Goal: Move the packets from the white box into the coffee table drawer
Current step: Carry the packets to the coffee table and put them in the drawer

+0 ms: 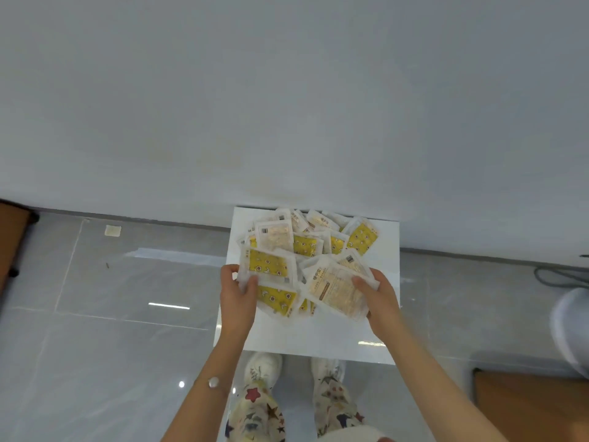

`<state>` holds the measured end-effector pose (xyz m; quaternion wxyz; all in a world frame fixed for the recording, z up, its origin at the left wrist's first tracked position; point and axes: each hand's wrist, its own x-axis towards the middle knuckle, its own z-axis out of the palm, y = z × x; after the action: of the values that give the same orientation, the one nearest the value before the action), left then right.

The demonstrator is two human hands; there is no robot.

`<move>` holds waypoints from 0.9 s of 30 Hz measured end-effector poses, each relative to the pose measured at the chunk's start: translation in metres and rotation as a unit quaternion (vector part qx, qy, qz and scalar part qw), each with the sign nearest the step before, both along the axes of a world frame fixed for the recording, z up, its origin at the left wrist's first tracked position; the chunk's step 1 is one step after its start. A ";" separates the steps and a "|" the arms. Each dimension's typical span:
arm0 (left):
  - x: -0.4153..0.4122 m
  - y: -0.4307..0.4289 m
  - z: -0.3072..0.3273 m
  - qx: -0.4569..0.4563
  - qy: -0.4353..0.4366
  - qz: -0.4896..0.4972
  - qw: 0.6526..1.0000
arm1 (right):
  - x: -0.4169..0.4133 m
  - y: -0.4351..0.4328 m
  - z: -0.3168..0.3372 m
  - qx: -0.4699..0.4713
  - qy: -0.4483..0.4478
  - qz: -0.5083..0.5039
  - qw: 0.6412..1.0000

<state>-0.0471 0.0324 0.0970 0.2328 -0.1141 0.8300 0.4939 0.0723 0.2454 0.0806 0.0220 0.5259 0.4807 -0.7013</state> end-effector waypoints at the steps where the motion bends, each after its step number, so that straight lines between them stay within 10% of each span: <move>1: 0.005 -0.005 0.017 0.012 -0.005 0.009 1.000 | -0.004 -0.004 0.021 -0.004 0.012 0.003 1.000; 14: 0.050 -0.143 0.230 0.171 0.028 0.209 0.962 | -0.057 -0.116 0.262 0.050 0.113 0.187 0.975; 27: 0.102 -0.417 0.300 0.207 0.115 0.442 0.865 | -0.107 -0.348 0.344 0.021 0.159 0.336 0.928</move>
<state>0.0551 -0.3841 0.3970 -0.0892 -0.3607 0.5921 0.7151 -0.0350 -0.1022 0.4245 0.1686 0.2155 0.6410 -0.7171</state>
